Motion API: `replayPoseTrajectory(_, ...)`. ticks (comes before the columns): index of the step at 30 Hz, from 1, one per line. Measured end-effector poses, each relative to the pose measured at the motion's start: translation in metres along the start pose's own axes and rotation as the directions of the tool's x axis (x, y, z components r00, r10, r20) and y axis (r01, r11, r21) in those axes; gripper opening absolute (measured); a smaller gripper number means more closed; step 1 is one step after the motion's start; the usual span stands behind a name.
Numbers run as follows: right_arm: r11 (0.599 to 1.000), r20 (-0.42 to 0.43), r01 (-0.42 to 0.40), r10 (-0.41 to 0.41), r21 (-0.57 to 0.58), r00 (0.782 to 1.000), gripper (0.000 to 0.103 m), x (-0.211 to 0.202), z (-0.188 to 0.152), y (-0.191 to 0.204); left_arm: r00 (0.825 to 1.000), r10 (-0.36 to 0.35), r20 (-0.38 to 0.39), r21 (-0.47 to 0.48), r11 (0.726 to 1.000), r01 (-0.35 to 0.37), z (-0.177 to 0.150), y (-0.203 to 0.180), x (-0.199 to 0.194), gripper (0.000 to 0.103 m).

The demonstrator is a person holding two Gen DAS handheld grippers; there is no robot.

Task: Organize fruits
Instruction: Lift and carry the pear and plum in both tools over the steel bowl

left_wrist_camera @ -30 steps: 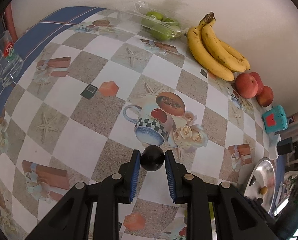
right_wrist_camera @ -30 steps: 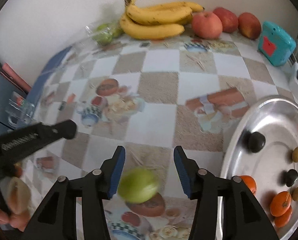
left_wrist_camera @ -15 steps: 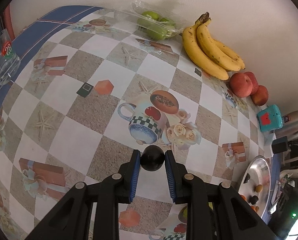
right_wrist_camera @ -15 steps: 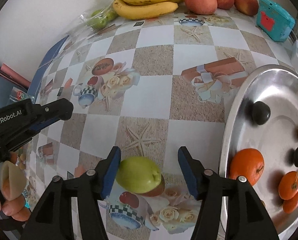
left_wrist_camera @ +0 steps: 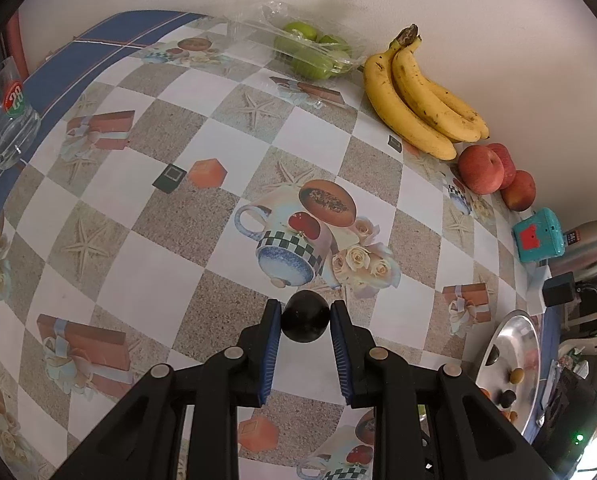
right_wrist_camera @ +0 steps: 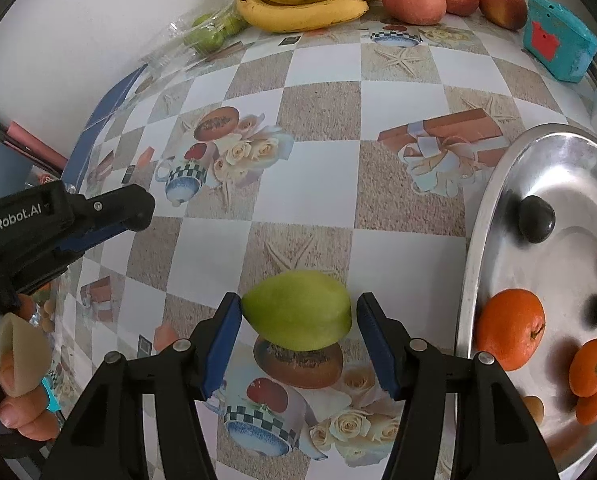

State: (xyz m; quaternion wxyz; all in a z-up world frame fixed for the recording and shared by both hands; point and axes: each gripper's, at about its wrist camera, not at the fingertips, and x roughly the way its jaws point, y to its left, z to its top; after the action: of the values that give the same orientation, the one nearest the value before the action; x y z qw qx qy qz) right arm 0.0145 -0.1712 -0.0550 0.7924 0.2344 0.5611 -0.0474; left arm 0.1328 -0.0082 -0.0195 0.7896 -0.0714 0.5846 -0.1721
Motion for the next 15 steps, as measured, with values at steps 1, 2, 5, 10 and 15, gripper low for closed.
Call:
replayPoseTrajectory(1, 1.0, 0.0, -0.003, 0.003, -0.002, 1.0, 0.056, 0.0, 0.0, 0.0, 1.0, 0.001, 0.001, 0.0, 1.0, -0.001, 0.0, 0.0, 0.0, 0.027)
replayPoseTrajectory(2, 1.0, 0.0, -0.01, 0.01, -0.002, 1.0, 0.056, -0.001, 0.0, 0.0, 1.0, 0.001, 0.001, 0.001, 1.0, -0.001, 0.0, 0.0, 0.0, 0.027)
replayPoseTrajectory(5, 1.0, 0.004, 0.001, -0.001, -0.012, 1.0, 0.056, -0.002, 0.0, 0.002, 1.0, 0.001, 0.002, 0.001, 1.0, -0.001, 0.0, 0.0, -0.001, 0.027)
replayPoseTrajectory(10, 1.0, 0.023, 0.018, -0.017, -0.025, 1.0, 0.056, -0.007, 0.001, 0.006, 1.0, 0.003, 0.011, 0.005, 1.0, -0.003, 0.0, -0.003, -0.003, 0.027)
replayPoseTrajectory(15, 0.999, 0.059, 0.024, -0.021, -0.036, 0.998, 0.056, -0.021, 0.004, 0.008, 1.0, 0.0, 0.026, 0.016, 1.0, -0.001, -0.002, -0.009, -0.009, 0.027)
